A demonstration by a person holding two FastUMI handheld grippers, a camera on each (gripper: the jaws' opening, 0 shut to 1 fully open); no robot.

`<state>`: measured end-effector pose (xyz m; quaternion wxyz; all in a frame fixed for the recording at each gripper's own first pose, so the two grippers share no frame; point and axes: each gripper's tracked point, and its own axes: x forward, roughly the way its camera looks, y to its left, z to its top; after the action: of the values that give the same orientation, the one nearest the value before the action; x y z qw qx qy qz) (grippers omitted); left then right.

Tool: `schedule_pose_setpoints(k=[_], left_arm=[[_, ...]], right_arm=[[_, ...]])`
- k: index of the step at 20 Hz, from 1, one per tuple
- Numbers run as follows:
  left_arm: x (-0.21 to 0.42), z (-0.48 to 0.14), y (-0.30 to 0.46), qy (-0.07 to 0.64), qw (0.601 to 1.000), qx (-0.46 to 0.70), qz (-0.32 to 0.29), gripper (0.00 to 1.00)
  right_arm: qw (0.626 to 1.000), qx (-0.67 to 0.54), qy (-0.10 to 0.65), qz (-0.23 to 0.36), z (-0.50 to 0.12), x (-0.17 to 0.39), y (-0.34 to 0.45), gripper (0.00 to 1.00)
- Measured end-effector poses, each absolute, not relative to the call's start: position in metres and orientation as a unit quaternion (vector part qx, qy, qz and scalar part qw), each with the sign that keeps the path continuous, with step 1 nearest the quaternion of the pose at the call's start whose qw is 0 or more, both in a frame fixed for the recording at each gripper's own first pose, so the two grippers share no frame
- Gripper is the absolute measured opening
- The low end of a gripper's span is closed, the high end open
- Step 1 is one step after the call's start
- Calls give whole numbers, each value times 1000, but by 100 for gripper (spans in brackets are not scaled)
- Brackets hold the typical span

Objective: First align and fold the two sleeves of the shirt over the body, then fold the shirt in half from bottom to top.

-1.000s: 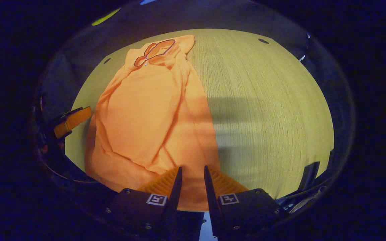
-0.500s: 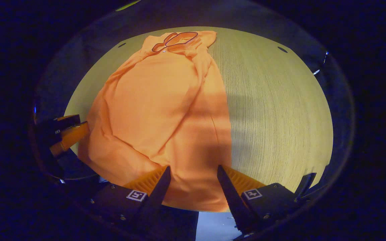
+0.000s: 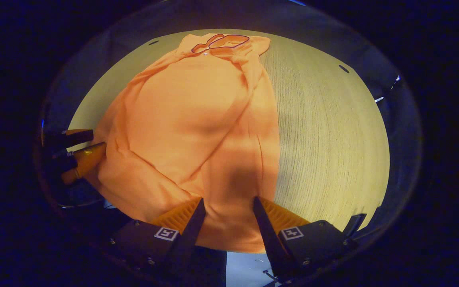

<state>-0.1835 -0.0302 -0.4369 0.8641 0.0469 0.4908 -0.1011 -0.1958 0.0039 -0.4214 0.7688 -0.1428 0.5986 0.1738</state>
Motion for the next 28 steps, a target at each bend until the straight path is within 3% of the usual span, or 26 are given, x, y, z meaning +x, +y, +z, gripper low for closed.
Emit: schedule_pose_setpoints(k=[1, 3, 4, 5, 6, 7, 14, 15, 16, 23, 28], left_arm=[[-184, -437, -34, 495, 862, 33, -107, 94], [-182, -437, -41, 494, 860, 42, -120, 82], [-182, -437, -46, 494, 859, 48, -126, 65], [-182, -437, -49, 492, 858, 54, -134, 53], [-180, -436, -56, 489, 857, 74, -145, 24], [-180, -437, -56, 489, 855, 84, -147, 14], [-176, -436, -53, 495, 855, 68, -141, 13], [-175, -434, -53, 498, 854, 64, -140, 6], [-173, -435, -53, 499, 853, 61, -140, 6], [-122, -418, -43, 492, 865, 9, -100, 7], [-20, -378, -40, 446, 891, -18, -78, 6]], right_arm=[[769, -141, 599, 171, -421, -194, 4, 74], [770, -134, 602, 164, -421, -193, 4, 49], [768, -133, 605, 163, -421, -192, 5, 29], [766, -136, 606, 165, -421, -193, 5, 28], [764, -139, 606, 173, -421, -193, 6, 28], [762, -143, 606, 176, -421, -192, 6, 28], [756, -151, 609, 184, -422, -192, 6, 28], [761, -154, 603, 180, -419, -188, 5, 29], [760, -147, 609, 172, -420, -188, 4, 2], [772, -106, 599, 185, -407, -157, 22, 1], [818, -101, 531, 199, -376, -57, 55, 1]])
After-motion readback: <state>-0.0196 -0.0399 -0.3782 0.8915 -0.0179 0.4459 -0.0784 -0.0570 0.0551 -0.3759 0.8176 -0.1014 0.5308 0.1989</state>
